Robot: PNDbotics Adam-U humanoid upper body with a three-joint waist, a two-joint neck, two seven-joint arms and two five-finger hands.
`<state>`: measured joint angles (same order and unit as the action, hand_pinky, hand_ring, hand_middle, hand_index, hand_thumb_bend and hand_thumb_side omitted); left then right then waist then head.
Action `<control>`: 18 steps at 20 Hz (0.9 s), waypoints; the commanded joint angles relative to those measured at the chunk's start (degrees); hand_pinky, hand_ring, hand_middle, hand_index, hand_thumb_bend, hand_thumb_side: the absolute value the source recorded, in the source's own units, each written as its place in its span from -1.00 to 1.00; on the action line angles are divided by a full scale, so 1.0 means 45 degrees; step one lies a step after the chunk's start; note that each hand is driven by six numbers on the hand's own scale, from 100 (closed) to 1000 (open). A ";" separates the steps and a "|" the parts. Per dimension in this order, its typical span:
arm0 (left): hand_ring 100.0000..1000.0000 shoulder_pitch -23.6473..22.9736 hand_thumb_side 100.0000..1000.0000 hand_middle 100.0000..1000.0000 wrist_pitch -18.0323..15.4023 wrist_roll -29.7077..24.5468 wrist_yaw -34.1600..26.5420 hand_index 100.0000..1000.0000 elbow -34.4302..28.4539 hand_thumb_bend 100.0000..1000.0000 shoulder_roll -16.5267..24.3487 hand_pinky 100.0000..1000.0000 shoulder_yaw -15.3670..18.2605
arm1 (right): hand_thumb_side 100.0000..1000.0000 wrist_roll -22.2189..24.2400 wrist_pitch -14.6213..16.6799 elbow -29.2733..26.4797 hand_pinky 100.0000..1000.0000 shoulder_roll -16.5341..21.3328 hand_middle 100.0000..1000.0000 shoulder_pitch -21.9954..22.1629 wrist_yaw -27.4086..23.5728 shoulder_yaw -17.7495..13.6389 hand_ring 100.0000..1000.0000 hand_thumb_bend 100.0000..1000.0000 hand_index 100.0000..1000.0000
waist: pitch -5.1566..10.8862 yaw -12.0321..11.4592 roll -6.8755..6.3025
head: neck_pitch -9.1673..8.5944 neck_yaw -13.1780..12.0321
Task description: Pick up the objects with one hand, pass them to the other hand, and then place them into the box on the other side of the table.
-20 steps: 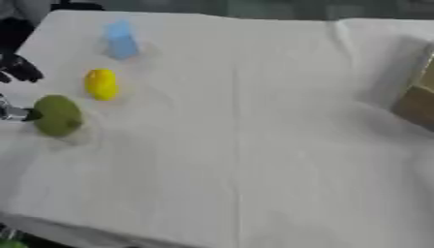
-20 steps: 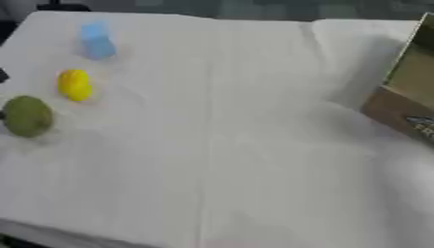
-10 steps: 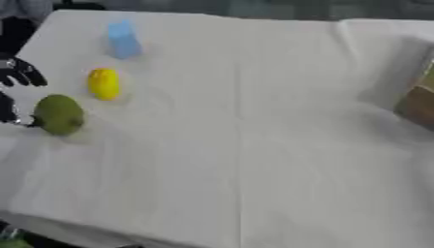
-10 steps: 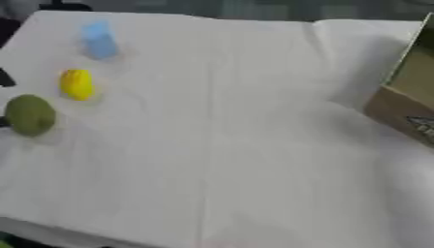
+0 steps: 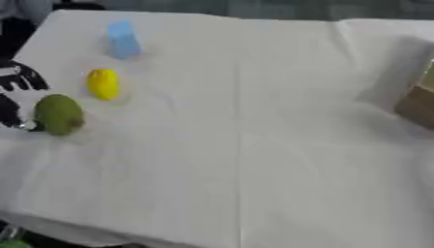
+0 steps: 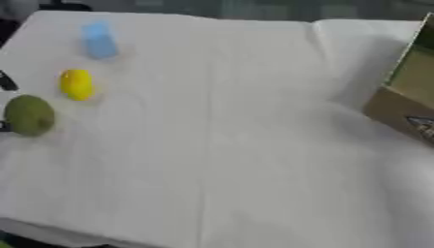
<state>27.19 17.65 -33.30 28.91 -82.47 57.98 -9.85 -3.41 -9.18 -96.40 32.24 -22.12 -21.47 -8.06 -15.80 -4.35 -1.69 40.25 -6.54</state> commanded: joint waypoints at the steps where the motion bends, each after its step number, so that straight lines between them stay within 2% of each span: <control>1: 0.66 0.0294 -1.00 0.50 0.0070 0.0091 0.0260 0.64 0.0207 -0.01 0.0202 0.68 -0.0002 | 0.08 0.0060 0.0020 -0.0098 0.92 0.0397 0.70 -0.0134 0.0083 -0.0039 0.36 -1.00 0.75 | 0.0006 -0.0004 -0.0133 | 0.0063 -0.0079; 10: 0.62 0.1094 -1.00 0.45 -0.0353 0.0170 0.0560 0.53 0.1432 -0.20 -0.0683 0.63 -0.0647 | 0.09 0.0098 0.0013 -0.0083 0.92 0.0353 0.70 -0.0149 0.0100 -0.0004 0.36 -1.00 0.75 | 0.0010 0.0041 -0.0100 | 0.0105 -0.0143; 12: 0.60 0.1170 -1.00 0.42 -0.0500 0.0096 0.0677 0.44 0.1539 -0.32 -0.0782 0.60 -0.0771 | 0.09 0.0093 0.0011 -0.0084 0.92 0.0338 0.70 -0.0163 0.0091 -0.0010 0.36 -1.00 0.75 | 0.0011 0.0059 -0.0103 | 0.0112 -0.0136; 16: 0.49 0.1122 -1.00 0.29 -0.0638 -0.0142 0.0776 0.20 0.1096 -0.78 -0.0739 0.49 -0.0729 | 0.09 0.0090 0.0002 -0.0082 0.92 0.0343 0.70 -0.0161 0.0094 -0.0008 0.36 -1.00 0.75 | 0.0020 0.0052 -0.0121 | 0.0141 -0.0104; 18: 0.45 0.1078 -1.00 0.23 -0.0571 -0.0186 0.0841 0.09 0.0757 -0.93 -0.0661 0.45 -0.0644 | 0.09 0.0089 0.0004 -0.0085 0.92 0.0345 0.70 -0.0163 0.0090 -0.0008 0.36 -1.00 0.75 | 0.0031 0.0045 -0.0124 | 0.0141 -0.0105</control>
<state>31.69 15.11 -33.85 32.29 -77.78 53.01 -13.56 -3.22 -9.31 -96.37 32.24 -22.15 -21.41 -7.74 -15.80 -4.06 -1.69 40.75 -6.98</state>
